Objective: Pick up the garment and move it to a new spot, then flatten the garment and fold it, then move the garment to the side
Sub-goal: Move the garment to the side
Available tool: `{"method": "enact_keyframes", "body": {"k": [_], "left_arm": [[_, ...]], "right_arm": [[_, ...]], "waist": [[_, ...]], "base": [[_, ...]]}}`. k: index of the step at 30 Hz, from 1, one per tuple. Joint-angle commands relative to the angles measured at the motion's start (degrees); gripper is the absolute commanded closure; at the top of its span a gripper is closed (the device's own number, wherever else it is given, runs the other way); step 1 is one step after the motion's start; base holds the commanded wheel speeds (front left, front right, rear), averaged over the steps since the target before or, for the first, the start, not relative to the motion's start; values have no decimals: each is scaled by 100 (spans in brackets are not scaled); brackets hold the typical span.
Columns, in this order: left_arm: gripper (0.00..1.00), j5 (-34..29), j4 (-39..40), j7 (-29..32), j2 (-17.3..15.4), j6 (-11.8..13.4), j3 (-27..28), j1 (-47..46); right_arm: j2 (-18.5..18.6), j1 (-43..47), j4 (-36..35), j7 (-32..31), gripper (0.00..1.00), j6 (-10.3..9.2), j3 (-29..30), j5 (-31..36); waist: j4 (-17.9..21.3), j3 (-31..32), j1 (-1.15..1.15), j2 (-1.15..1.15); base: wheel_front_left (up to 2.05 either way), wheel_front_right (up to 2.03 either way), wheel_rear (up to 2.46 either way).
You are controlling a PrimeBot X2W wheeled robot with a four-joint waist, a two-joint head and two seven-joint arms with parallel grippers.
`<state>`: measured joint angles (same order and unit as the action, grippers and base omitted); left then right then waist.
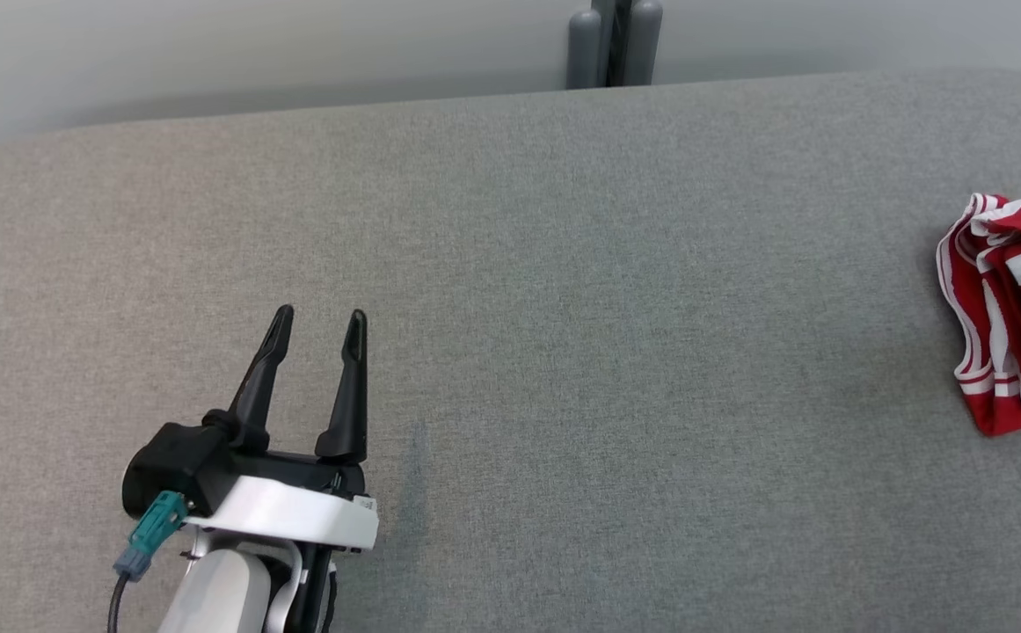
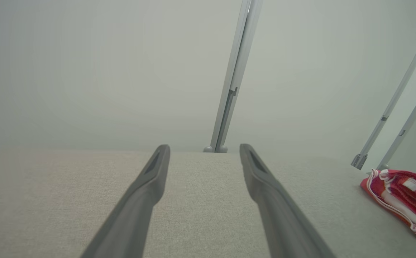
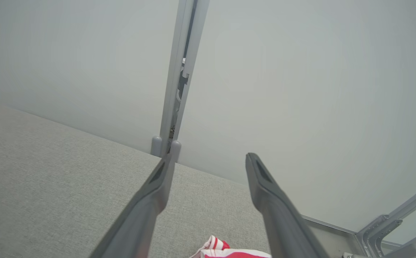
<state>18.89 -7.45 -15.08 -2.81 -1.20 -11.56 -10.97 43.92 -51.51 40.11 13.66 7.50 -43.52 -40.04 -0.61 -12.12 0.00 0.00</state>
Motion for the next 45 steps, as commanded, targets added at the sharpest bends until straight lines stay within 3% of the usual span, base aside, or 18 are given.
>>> {"method": "enact_keyframes", "body": {"k": [1,4,9,13,14,19,29,45], "left_arm": [[0,-40,26,-2,-24,-9,101,111],[0,-88,61,-1,-22,-18,262,272],[0,-55,102,-1,-22,133,522,552],[0,-99,185,-2,-24,181,606,768],[0,-101,200,-1,-21,186,587,863],[0,-201,176,-2,-23,204,498,1025],[0,-156,112,-2,-23,236,383,1156],[0,262,162,-2,-22,120,549,1274]], "right_arm": [[-184,179,-132,85,0,-2,123,89],[-582,488,-423,161,0,-2,591,333],[-1428,1417,-1218,157,0,-3,1970,1000],[-2262,2289,-1653,159,0,-2,2847,1800],[-2614,2676,-1800,155,0,-2,3157,2131],[-3330,3443,-2060,153,0,-2,3489,2726],[-3844,4089,-2332,152,0,-3,3542,3421],[-3905,4156,-2374,153,0,-3,3586,3508]], "waist": [[-2,262,0,0],[-45,410,0,0],[-158,619,0,0],[-234,746,0,0],[-290,806,0,0],[-395,918,0,0],[-478,1057,0,0],[-509,1065,0,0]], "base": [[0,0,0],[0,0,0],[0,0,0],[0,0,0],[0,0,0],[0,0,0],[0,0,0],[0,0,0]]}}
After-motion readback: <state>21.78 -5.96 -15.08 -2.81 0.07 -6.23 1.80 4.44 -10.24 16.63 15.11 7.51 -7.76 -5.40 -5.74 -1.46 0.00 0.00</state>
